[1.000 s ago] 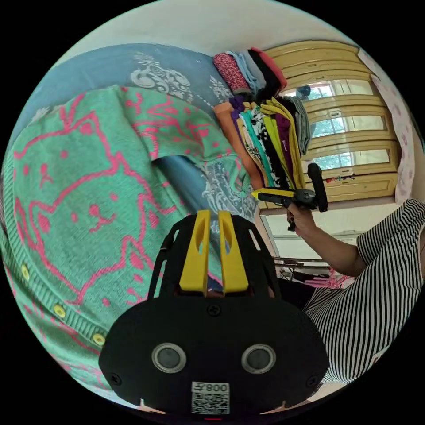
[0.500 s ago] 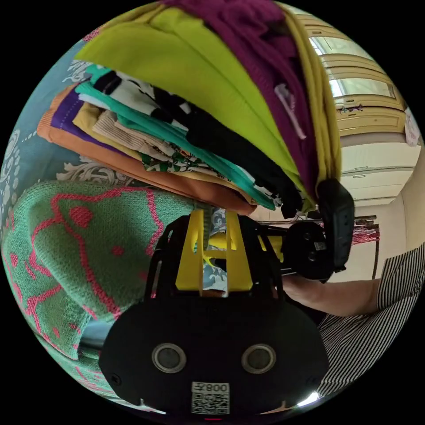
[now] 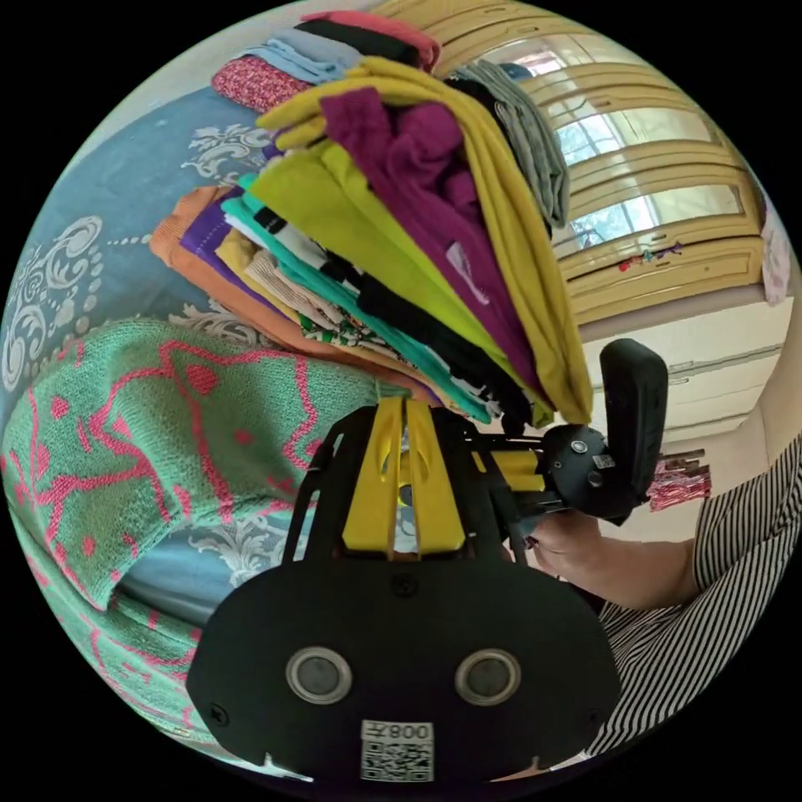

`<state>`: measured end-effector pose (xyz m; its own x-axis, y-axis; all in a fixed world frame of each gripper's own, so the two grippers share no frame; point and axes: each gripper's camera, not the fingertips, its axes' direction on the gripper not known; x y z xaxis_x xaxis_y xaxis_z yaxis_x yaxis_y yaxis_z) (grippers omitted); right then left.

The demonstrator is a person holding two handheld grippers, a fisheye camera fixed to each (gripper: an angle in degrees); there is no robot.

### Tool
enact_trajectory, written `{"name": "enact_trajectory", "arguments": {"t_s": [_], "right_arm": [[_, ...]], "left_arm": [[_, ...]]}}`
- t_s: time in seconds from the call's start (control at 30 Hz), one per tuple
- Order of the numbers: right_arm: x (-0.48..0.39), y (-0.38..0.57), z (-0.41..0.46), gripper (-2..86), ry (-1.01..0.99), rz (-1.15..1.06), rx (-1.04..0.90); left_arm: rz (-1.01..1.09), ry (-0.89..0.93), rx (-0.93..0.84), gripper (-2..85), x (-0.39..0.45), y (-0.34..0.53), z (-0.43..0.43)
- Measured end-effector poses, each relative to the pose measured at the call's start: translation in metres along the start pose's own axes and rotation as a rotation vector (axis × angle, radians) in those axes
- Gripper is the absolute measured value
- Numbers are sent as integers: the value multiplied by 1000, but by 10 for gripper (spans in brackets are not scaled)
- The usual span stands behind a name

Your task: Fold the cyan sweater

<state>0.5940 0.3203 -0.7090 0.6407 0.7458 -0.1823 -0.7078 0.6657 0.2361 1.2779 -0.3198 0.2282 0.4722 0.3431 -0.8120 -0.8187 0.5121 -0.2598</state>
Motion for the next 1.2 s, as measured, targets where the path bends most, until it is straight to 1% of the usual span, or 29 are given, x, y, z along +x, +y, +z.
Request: {"name": "enact_trajectory", "arguments": {"t_s": [0.07, 0.2, 0.27, 0.3, 0.37, 0.4, 0.47, 0.53, 0.6, 0.67, 0.7, 0.77, 0.8, 0.87, 0.93, 1.07, 1.13, 1.2], "right_arm": [[-21, -4, -28, 21, 14, -73, 59], [-61, -14, -67, 20, 39, -209, 164], [-90, -25, -93, 20, 18, -286, 255], [-98, -28, -99, 20, 6, -308, 274], [-137, -42, -116, 19, -14, -404, 334], [-149, -46, -119, 19, -20, -433, 346], [-196, -58, -124, 19, -97, -550, 368], [-234, -65, -120, 18, -165, -631, 369], [-275, -68, -108, 18, -201, -715, 345], [-328, -69, -82, 18, -266, -807, 302], [-341, -68, -74, 18, -284, -824, 285], [-389, -65, -32, 17, -371, -875, 196], [-401, -64, -20, 17, -386, -887, 168], [-445, -54, 33, 17, -416, -922, 59], [-474, -46, 72, 17, -433, -941, -17], [-525, -34, 158, 17, -428, -955, -184], [-543, -30, 188, 17, -417, -959, -235], [-558, -27, 214, 17, -409, -963, -272]], "left_arm": [[-28, 55, 112, 4, -6, 13, -47], [-44, 114, 280, 3, -15, 31, -124], [-46, 153, 403, 3, -23, 49, -180], [-47, 165, 437, 3, -26, 55, -195], [-57, 188, 578, 3, -40, 85, -260], [-61, 191, 612, 3, -44, 94, -276], [-70, 187, 745, 4, -62, 141, -341], [-84, 169, 837, 4, -77, 185, -387], [-123, 145, 916, 4, -94, 236, -428], [-191, 114, 1006, 4, -120, 315, -473], [-211, 107, 1023, 4, -127, 335, -482], [-309, 61, 1072, 4, -152, 418, -510], [-340, 43, 1083, 4, -158, 439, -515], [-457, 3, 1102, 4, -181, 520, -528], [-545, -20, 1107, 3, -198, 576, -532], [-717, 22, 1121, 3, -247, 684, -529], [-745, 60, 1125, 3, -268, 719, -527], [-793, 59, 1134, 4, -285, 749, -527]]}}
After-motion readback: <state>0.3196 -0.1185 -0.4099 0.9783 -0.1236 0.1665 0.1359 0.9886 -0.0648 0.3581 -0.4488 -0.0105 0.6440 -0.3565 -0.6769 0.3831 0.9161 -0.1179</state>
